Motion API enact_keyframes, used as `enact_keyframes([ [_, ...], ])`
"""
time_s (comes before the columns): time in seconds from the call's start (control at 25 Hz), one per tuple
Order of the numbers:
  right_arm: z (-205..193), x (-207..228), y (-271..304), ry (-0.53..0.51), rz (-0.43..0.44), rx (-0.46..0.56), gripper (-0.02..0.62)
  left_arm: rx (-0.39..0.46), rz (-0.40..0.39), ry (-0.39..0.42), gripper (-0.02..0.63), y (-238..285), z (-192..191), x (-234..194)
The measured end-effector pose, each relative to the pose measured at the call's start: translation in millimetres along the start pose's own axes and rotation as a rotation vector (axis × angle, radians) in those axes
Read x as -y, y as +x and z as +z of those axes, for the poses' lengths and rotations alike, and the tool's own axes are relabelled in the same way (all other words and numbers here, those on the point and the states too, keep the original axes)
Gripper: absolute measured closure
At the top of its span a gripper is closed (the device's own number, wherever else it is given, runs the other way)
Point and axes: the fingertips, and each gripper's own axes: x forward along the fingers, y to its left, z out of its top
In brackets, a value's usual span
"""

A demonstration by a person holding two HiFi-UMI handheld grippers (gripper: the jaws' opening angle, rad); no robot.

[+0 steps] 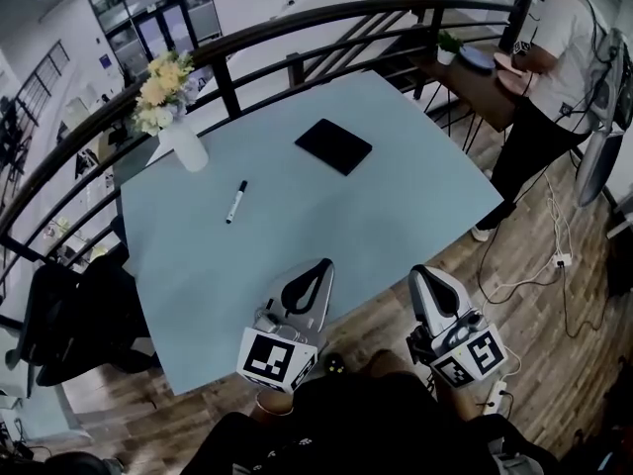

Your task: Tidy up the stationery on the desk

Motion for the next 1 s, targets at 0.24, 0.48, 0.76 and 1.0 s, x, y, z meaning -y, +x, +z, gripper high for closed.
enact_keyframes([
  [0.24, -2, 19, 17, -0.005, 0.021, -0.010, 0.597, -0.015, 0.021, -0.011, 0.618, 13, -5, -8],
  [0.48, 0, 54, 60, -0.008, 0.085, -0.007, 0.597, -0.025, 0.090, -0.040, 0.615, 33, -5, -34],
  [0.76, -5, 98, 110, -0.033, 0.168, -0.048, 0.595, -0.059, 0.158, -0.027, 0.607, 80, -15, -65],
  [1.0, -17, 141, 151, -0.076, 0.229, -0.123, 0.595, -0.084, 0.182, -0.038, 0.586, 126, -29, -89],
])
